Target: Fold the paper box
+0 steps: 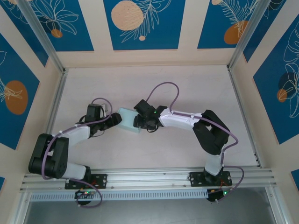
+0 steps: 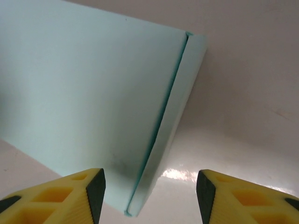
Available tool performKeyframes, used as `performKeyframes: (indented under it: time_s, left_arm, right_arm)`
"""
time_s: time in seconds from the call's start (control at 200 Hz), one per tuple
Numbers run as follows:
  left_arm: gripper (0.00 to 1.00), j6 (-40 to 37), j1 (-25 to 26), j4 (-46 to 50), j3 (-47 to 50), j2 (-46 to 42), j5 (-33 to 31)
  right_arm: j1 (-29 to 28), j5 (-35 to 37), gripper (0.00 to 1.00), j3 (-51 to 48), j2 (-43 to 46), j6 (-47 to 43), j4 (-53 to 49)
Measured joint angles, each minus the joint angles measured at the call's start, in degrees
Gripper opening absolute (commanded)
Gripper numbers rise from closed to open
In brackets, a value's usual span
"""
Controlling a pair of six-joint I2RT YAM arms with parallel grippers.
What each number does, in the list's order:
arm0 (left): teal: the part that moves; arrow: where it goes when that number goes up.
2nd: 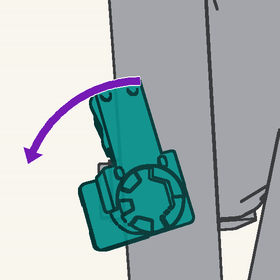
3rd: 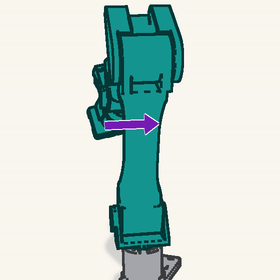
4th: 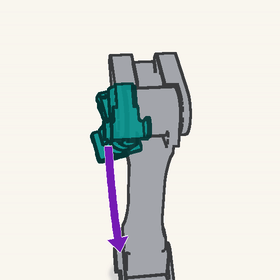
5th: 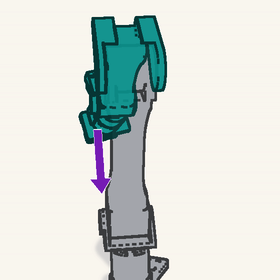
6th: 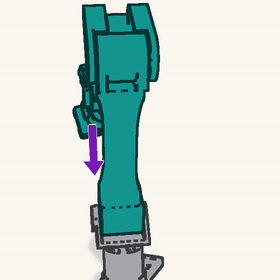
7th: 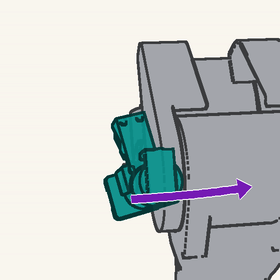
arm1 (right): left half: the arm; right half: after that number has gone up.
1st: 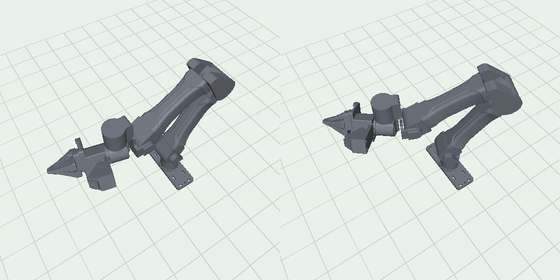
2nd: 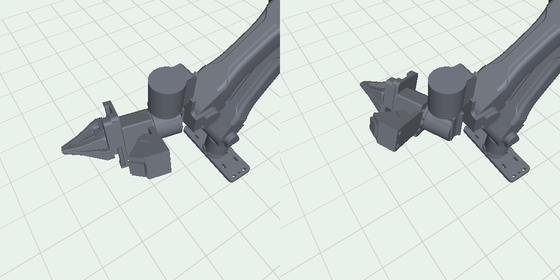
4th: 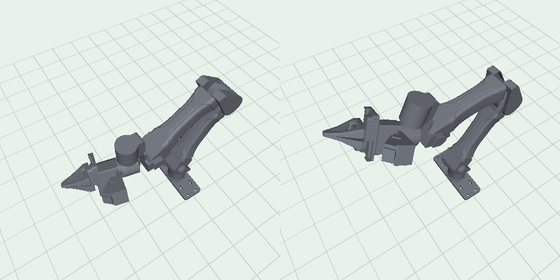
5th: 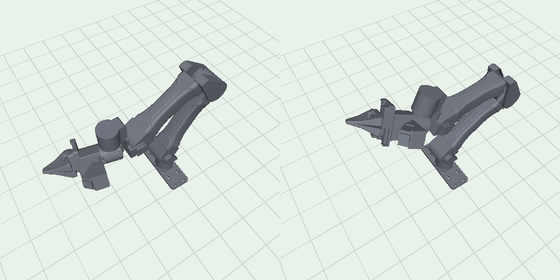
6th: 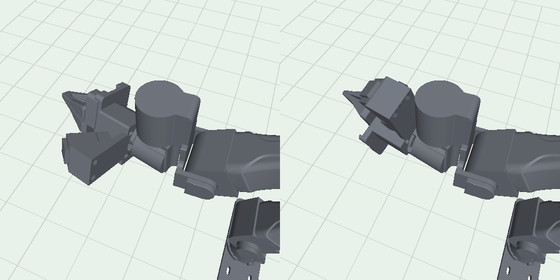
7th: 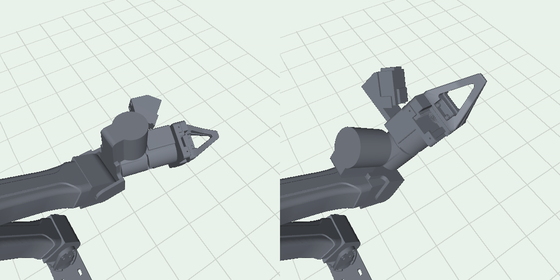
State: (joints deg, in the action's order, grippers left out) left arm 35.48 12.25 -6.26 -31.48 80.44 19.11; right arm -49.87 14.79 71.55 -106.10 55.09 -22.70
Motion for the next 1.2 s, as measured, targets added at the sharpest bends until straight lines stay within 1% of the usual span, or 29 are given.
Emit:
performKeyframes:
  time_s: [0.175,0.43,0.53,0.615,0.705,0.81,0.895,0.97,1.035,1.105,1.2]
  left_arm:
    - [0.68,1.0,3.7,-2.3,-0.8,3.8,0.5]
    - [0.68,3.8,11.7,-4.5,-6.4,10.6,-0.3]
    - [0.68,5.0,13.3,-5.2,-8.9,13.3,-0.5]
    - [0.72,5.8,13.4,-5.8,-11.1,15.3,-0.7]
    - [0.81,6.5,13.4,-6.2,-12.8,16.1,-1.2]
    - [0.89,6.6,13.4,-5.8,-14.0,15.6,-2.7]
    - [1.0,6.1,13.0,-4.2,-14.0,13.0,-4.0]
    - [1.0,6.0,12.4,-2.6,-13.5,9.2,-5.1]
    - [1.0,5.6,11.6,-0.8,-12.2,3.9,-7.0]
    - [1.0,4.4,10.5,1.5,-10.7,-2.3,-9.7]
    - [1.0,1.7,9.0,4.7,-7.8,-11.7,-15.4]
  right_arm:
    - [3.7,-4.1,0.5,0.0,-0.3,-1.6,2.7]
    - [13.3,-7.5,0.47,0.1,-1.7,-6.3,3.5]
    - [16.3,-9.0,0.47,0.9,-3.1,-8.1,3.8]
    - [17.9,-9.7,0.48,1.6,-3.4,-9.4,3.7]
    - [18.9,-10.7,0.49,2.2,-3.4,-10.6,3.3]
    - [19.5,-11.0,0.56,2.4,-3.1,-11.8,2.8]
    - [19.5,-10.8,0.62,2.3,-1.8,-12.6,1.7]
    - [19.5,-10.0,0.67,1.2,1.2,-13.7,1.1]
    - [19.6,-8.6,0.72,-0.8,5.5,-14.4,0.5]
    - [19.9,-6.7,0.81,-3.7,11.2,-15.4,-0.1]
    - [21.6,-3.7,0.93,-7.9,19.1,-16.2,-1.5]
